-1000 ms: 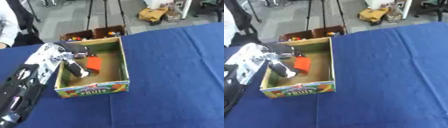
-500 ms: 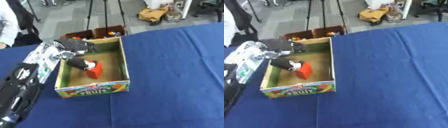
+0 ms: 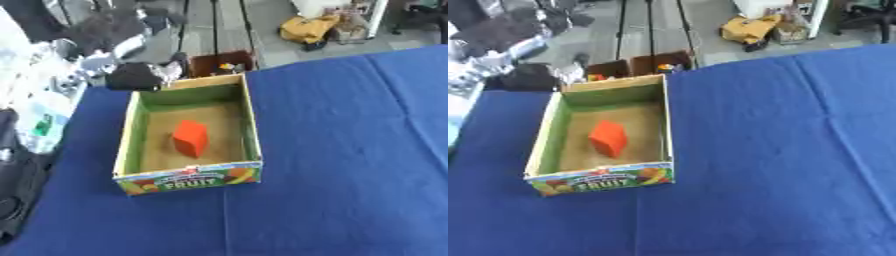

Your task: Pick up objects on the table and place them in the box.

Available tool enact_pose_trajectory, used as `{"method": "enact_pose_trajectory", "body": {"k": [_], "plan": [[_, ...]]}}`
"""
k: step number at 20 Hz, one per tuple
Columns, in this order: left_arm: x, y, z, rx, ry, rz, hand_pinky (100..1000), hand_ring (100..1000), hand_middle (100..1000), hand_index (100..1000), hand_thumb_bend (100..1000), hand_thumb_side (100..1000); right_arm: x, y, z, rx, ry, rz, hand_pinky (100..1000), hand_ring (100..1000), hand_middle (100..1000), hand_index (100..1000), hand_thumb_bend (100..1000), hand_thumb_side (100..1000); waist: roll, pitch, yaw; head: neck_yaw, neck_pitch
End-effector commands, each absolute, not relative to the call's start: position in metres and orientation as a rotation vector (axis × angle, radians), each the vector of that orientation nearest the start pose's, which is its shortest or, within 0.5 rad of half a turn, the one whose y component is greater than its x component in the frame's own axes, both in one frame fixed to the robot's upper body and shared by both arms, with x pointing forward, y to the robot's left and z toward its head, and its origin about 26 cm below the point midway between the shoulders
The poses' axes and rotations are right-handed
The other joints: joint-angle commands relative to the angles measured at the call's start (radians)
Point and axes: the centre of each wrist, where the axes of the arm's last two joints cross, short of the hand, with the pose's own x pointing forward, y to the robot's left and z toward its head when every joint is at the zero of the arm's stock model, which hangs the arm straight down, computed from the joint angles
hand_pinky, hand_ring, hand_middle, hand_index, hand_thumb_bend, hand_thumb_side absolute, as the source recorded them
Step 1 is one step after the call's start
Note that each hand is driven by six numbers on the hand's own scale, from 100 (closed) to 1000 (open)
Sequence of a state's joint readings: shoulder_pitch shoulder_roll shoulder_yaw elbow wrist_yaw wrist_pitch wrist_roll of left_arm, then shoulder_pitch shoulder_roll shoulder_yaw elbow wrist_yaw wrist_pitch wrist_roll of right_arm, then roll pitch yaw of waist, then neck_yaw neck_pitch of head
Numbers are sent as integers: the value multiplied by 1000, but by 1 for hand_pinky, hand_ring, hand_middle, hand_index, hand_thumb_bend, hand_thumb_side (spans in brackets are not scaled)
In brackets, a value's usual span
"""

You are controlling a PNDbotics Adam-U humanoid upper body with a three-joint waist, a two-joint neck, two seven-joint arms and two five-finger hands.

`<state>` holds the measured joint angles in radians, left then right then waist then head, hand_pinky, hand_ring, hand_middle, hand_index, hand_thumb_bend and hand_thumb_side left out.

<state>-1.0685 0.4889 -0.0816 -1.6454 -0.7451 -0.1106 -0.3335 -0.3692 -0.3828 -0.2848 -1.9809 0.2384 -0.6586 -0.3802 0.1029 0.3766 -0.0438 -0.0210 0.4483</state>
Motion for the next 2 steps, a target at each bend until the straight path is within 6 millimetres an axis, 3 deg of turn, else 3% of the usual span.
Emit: {"method": "enact_pose_trajectory", "body": {"k": [1,2], "plan": [[313,229,422,-1258,2818,1175,717,852,807,1000,100,869,291,-336,256,751,2993,-61,683,790,523,714,100,883,-21,-16,11,-18,5],[304,232,421,-1198,2862,1102,706,843,801,1000,100,897,291,-336,256,754,2989,-57,681,789,525,713,100,888,-23,-18,16,-23,7]]}}
